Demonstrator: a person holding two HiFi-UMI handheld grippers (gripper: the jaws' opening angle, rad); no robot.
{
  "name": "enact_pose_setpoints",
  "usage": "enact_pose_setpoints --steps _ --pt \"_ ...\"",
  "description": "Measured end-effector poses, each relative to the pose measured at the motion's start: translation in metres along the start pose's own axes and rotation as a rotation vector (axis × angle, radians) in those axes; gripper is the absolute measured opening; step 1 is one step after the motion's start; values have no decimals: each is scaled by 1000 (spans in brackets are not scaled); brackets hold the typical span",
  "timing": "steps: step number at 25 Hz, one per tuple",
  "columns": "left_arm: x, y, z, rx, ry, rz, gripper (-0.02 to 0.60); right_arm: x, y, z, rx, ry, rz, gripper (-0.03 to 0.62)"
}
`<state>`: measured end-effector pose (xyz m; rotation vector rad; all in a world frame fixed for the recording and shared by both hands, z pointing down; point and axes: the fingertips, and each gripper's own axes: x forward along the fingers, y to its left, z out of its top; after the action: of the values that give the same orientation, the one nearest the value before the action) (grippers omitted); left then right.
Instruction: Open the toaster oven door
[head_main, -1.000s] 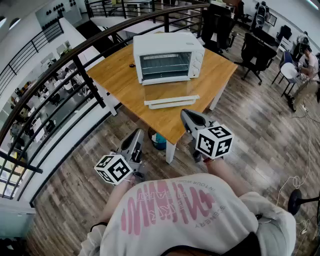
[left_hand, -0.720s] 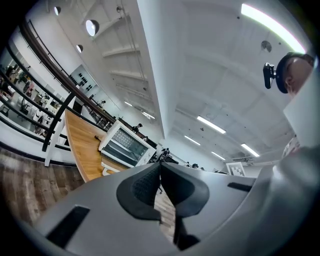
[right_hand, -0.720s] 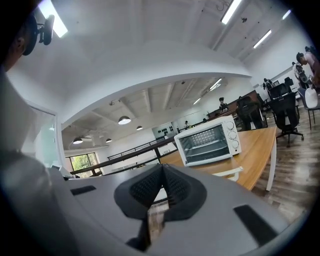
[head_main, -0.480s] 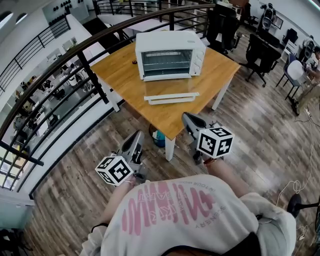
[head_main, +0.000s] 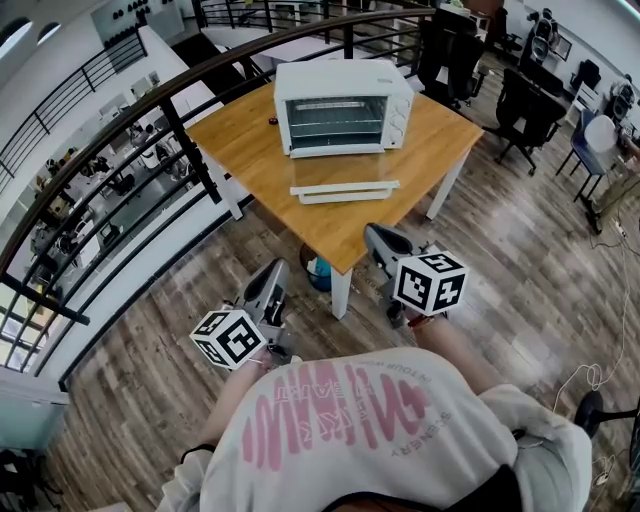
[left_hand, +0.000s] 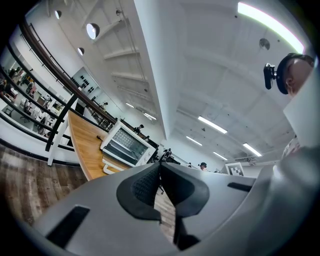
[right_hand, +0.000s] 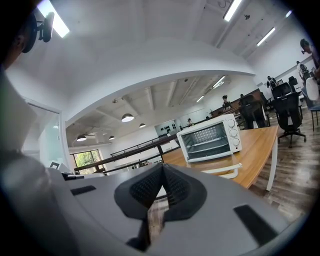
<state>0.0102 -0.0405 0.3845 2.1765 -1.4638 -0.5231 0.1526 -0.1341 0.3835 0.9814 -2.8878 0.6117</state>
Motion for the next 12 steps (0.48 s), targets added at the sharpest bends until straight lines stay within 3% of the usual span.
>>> enact_pose_setpoints --steps 12 --pt "-7 0 -2 19 13 13 23 2 5 -7 7 -1 25 3"
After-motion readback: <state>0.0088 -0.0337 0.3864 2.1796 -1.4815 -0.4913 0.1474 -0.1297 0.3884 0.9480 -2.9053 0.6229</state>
